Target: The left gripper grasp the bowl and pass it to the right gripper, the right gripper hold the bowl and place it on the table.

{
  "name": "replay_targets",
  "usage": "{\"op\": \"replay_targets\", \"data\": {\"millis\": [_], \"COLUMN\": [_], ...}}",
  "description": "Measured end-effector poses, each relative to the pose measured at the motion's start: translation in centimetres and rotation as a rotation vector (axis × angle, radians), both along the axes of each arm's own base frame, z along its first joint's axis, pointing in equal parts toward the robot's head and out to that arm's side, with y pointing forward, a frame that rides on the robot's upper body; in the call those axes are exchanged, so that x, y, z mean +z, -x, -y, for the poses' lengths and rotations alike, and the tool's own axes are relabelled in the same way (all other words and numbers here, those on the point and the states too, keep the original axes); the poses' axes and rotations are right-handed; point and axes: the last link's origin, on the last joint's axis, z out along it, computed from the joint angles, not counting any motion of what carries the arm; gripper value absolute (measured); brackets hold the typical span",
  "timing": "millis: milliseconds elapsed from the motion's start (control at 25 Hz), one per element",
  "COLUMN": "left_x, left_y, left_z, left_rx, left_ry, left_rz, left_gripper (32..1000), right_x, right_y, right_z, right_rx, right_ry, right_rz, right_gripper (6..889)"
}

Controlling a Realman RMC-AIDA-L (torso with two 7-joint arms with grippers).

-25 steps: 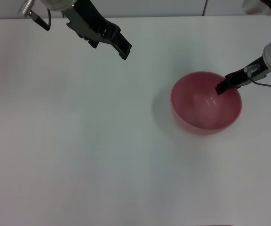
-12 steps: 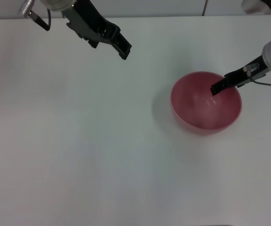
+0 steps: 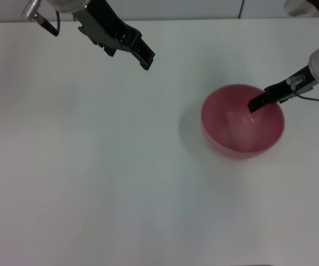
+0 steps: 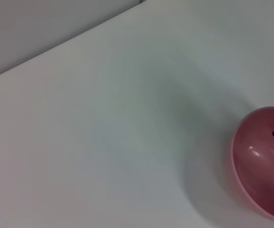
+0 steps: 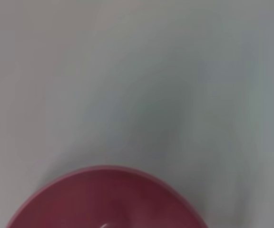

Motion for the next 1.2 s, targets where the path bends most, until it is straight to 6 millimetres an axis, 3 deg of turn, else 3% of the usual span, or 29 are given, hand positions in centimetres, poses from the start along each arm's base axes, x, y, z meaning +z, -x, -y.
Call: {"op": "replay_targets", "data": {"millis": [240, 640, 920, 1200], "left_x": [-0.2, -0.2, -0.1, 0.1], "left_y": [0.5, 1.1, 1.9, 2.7], "left_z": [0.0, 0.0, 0.2, 0.3], "left_rx": [0.012, 0.017, 0.038, 0.058], "left_ry": [0.008, 0.013, 0.014, 0.010], "left_rz": [-0.001, -0.005, -0.013, -0.031], "left_gripper": [865, 865, 865, 865], "right_x": [0.2, 2.8, 5.8, 6.6], "right_y": [0.3, 1.8, 3.7, 5.6], "right_z": [0.1, 0.7, 1.2, 1.4], "right_rx": [-0.002, -0.003, 0.029, 0.046], "right_ry": [0.015, 0.080, 0.156, 0.214], "right_rz": [-0.006, -0.026, -0.037, -0.049], "right_gripper": [871, 875, 870, 869]}}
